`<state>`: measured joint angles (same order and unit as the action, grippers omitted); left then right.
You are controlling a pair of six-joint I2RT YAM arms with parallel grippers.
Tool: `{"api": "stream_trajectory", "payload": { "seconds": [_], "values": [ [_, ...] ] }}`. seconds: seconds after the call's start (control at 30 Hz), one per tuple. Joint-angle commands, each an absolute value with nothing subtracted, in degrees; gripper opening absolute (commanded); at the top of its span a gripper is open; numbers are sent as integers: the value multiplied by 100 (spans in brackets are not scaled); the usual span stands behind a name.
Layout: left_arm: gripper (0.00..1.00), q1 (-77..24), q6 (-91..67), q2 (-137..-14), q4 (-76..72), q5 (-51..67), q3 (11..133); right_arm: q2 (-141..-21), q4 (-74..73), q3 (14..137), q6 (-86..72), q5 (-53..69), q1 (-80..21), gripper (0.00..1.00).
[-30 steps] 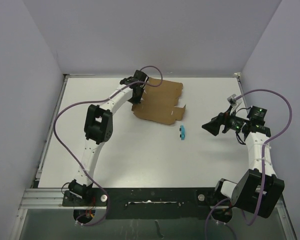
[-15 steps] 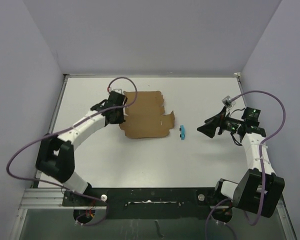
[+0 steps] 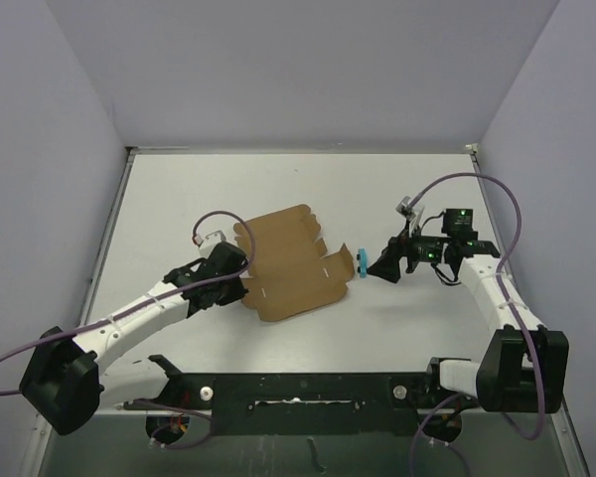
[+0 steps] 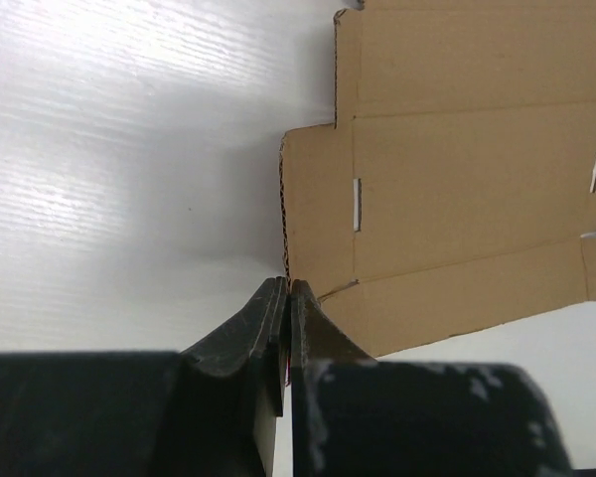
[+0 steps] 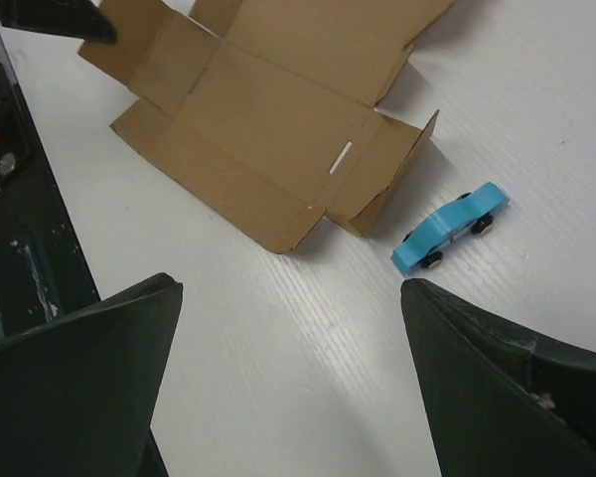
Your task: Fold the paper box
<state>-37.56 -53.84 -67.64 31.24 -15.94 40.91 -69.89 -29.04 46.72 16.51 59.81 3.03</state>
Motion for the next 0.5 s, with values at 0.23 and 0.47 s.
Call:
{"api": "stream_trajectory", "payload": {
  "seconds": [0.23,0.47],
  "values": [
    [0,-4532,-6540,-6304,3270,-2161,4071,-7398,-3138,5036,2180,4386,-465,95],
    [0,-4947,-6821,-6416,3398,-2364,4114,-7767,-3098,5173,2139,3850,-505,90]
  ]
}}
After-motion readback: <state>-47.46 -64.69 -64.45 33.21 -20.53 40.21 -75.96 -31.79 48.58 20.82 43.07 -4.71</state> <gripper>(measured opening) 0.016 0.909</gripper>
